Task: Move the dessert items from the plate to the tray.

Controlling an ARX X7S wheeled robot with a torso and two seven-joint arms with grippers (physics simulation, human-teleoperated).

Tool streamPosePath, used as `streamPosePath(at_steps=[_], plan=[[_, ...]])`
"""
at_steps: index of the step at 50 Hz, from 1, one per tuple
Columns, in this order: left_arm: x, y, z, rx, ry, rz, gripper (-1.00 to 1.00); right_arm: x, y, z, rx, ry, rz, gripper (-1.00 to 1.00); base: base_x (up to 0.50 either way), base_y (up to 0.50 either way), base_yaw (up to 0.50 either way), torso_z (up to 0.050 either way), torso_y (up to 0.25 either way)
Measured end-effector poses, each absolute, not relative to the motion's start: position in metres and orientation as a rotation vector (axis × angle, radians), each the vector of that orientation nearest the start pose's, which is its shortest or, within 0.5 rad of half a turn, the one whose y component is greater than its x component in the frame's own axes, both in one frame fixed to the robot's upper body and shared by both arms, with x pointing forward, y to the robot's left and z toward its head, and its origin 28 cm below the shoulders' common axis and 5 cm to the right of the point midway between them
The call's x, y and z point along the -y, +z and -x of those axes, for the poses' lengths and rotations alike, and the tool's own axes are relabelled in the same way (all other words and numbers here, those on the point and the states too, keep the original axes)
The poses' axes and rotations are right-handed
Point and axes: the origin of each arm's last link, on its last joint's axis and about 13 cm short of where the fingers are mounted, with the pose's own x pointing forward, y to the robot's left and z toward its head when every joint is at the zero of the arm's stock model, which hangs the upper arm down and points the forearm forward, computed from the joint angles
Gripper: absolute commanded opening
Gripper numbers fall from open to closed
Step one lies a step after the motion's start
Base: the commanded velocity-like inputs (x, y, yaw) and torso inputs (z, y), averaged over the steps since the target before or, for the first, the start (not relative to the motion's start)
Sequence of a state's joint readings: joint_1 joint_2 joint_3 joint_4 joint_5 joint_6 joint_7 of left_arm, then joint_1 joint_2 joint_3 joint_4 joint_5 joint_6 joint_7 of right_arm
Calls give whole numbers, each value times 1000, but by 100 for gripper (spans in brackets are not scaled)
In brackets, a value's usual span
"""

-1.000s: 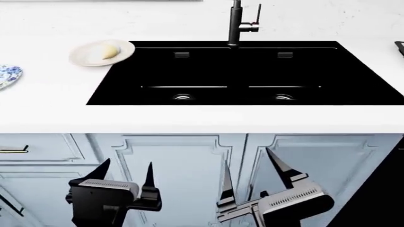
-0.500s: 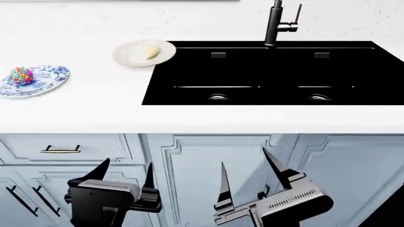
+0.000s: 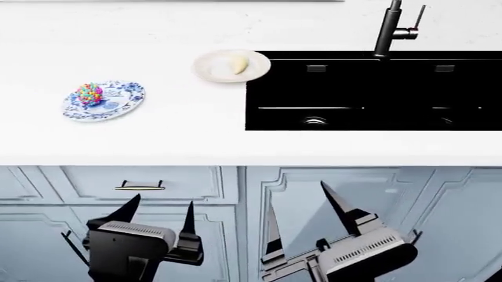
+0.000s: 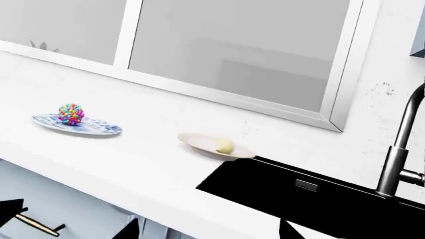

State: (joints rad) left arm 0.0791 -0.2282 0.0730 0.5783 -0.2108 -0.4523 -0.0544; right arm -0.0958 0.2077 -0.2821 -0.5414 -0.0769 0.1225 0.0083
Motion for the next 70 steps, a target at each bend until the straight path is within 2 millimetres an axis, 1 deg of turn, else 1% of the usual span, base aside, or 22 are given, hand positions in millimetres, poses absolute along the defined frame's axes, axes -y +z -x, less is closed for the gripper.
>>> streamPosePath(at_steps=[4, 7, 10, 16, 21, 26, 32, 35, 42, 46, 50, 56, 59, 70], plan=[[-221, 97, -180, 53, -142, -41, 100, 78, 102, -176, 350, 295, 196, 100, 58, 500, 0, 50, 0], [-221, 112, -180, 107, -154, -62, 100, 79, 119, -178, 417, 292, 192, 100, 151, 500, 0, 50, 0], [-221, 133, -182, 174, -172, -92, 100, 79, 141, -181, 497, 296, 186, 100, 327, 500, 0, 50, 0], [-224, 184, -190, 335, -211, -137, 100, 82, 185, -184, 652, 306, 178, 100, 467, 355, 0, 50, 0], [-224, 217, -191, 433, -243, -171, 100, 85, 218, -189, 734, 316, 139, 100, 0, 0, 0, 50, 0], [-226, 244, -191, 491, -267, -196, 100, 87, 246, -194, 744, 332, 126, 100, 0, 0, 0, 50, 0], [-230, 266, -198, 475, -305, -202, 100, 91, 268, -212, 640, 353, 131, 100, 0, 0, 0, 50, 0], [-233, 274, -204, 423, -328, -187, 100, 95, 275, -223, 562, 352, 108, 100, 0, 0, 0, 50, 0], [-244, 289, -220, 281, -363, -125, 100, 103, 281, -254, 335, 376, 32, 100, 71, -13, 0, 50, 0], [-249, 297, -227, 220, -378, -103, 100, 105, 283, -268, 253, 404, 8, 100, 500, -82, 0, 50, 0], [-254, 304, -233, 171, -392, -93, 100, 105, 287, -277, 198, 432, 4, 100, 500, -79, 0, 50, 0], [-258, 314, -241, 125, -410, -95, 100, 106, 295, -286, 139, 461, 17, 100, 500, -59, 0, 50, 0], [-259, 317, -243, 109, -420, -97, 100, 108, 299, -288, 114, 465, 29, 100, 469, 386, 0, 50, 0], [-265, 325, -244, 84, -406, -113, 100, 106, 308, -286, 66, 505, 76, 100, 288, 500, 0, 50, 0]])
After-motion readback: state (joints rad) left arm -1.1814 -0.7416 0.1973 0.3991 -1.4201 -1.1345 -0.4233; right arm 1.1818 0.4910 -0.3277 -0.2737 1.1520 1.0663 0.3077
